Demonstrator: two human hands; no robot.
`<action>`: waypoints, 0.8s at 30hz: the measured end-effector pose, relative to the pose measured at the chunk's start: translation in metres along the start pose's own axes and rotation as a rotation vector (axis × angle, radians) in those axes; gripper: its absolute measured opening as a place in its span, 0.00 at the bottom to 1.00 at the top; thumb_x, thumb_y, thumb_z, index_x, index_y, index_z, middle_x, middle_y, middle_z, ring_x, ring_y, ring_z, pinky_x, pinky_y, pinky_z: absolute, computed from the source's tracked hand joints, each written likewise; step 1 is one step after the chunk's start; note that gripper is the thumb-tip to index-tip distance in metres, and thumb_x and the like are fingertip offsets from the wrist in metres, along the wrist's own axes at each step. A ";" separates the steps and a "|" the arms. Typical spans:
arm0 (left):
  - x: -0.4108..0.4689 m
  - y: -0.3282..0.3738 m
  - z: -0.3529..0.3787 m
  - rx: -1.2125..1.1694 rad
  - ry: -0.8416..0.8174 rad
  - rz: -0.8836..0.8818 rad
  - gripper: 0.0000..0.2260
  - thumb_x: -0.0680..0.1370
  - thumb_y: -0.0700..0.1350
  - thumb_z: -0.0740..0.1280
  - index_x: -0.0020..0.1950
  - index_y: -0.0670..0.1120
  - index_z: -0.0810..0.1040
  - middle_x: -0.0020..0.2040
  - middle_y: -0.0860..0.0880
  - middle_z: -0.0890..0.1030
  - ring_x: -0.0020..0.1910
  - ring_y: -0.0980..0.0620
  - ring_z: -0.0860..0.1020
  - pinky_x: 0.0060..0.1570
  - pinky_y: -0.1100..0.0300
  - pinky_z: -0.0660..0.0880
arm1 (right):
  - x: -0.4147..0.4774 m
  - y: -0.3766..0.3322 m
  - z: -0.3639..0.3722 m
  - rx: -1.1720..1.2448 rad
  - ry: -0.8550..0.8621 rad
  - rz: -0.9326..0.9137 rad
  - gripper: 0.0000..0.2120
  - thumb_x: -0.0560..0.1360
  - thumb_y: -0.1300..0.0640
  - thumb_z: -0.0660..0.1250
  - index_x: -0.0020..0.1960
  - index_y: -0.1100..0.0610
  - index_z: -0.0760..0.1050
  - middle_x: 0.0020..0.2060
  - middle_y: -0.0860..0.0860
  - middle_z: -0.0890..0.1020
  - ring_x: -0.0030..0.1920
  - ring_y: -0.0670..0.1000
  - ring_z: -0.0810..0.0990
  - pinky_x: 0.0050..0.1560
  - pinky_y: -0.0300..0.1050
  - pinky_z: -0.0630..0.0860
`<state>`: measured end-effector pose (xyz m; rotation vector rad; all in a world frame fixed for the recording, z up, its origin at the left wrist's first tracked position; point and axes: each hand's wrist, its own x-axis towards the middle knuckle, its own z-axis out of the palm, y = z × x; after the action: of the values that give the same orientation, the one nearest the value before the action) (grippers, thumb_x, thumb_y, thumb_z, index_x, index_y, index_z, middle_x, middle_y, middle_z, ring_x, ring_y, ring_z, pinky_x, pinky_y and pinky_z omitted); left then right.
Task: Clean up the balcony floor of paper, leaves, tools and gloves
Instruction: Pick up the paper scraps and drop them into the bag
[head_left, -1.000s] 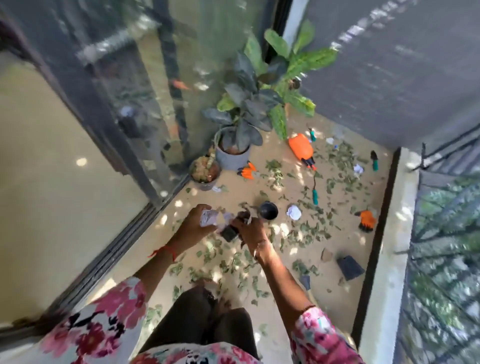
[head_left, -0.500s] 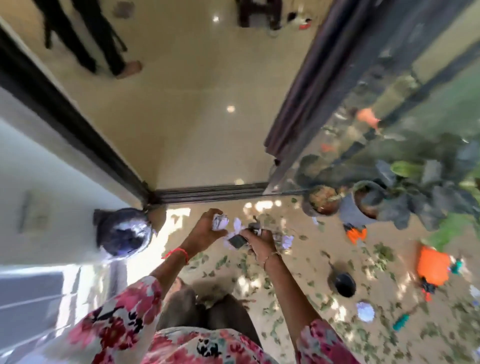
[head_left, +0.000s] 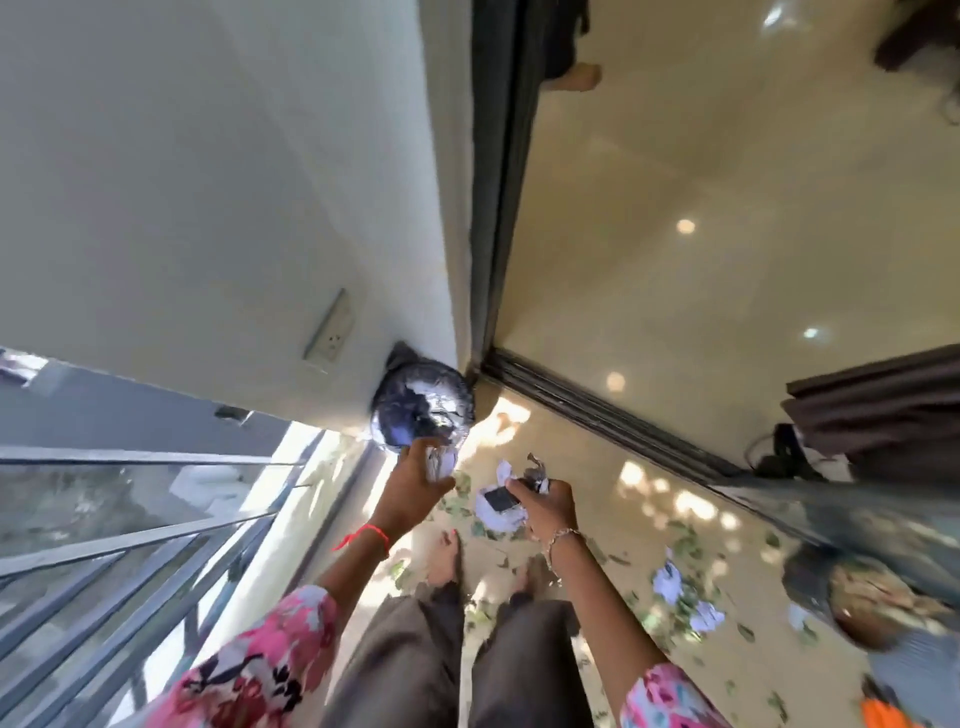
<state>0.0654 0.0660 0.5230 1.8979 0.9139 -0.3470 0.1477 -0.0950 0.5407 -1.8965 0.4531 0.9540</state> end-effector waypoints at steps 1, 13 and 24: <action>0.014 -0.013 0.001 -0.029 0.026 -0.051 0.22 0.69 0.37 0.73 0.61 0.39 0.71 0.54 0.37 0.75 0.52 0.39 0.76 0.47 0.60 0.68 | 0.021 0.003 0.015 -0.020 0.005 -0.009 0.05 0.70 0.64 0.71 0.37 0.61 0.76 0.35 0.55 0.77 0.36 0.51 0.75 0.33 0.39 0.69; 0.226 -0.157 0.056 -0.858 0.310 -0.439 0.25 0.67 0.52 0.75 0.55 0.40 0.73 0.47 0.41 0.80 0.37 0.48 0.80 0.36 0.57 0.78 | 0.263 0.053 0.179 -0.105 -0.062 -0.066 0.17 0.70 0.54 0.72 0.53 0.65 0.77 0.48 0.59 0.82 0.50 0.57 0.80 0.53 0.55 0.77; 0.180 -0.127 0.057 -0.316 0.200 -0.186 0.06 0.79 0.39 0.59 0.48 0.47 0.73 0.46 0.49 0.78 0.44 0.53 0.78 0.52 0.56 0.72 | 0.229 0.052 0.169 -0.370 -0.148 0.003 0.15 0.75 0.58 0.64 0.56 0.68 0.76 0.54 0.60 0.80 0.55 0.57 0.78 0.52 0.44 0.73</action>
<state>0.1041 0.1297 0.3075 1.5800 1.2081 -0.1131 0.1860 0.0435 0.2890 -2.1320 0.1995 1.2362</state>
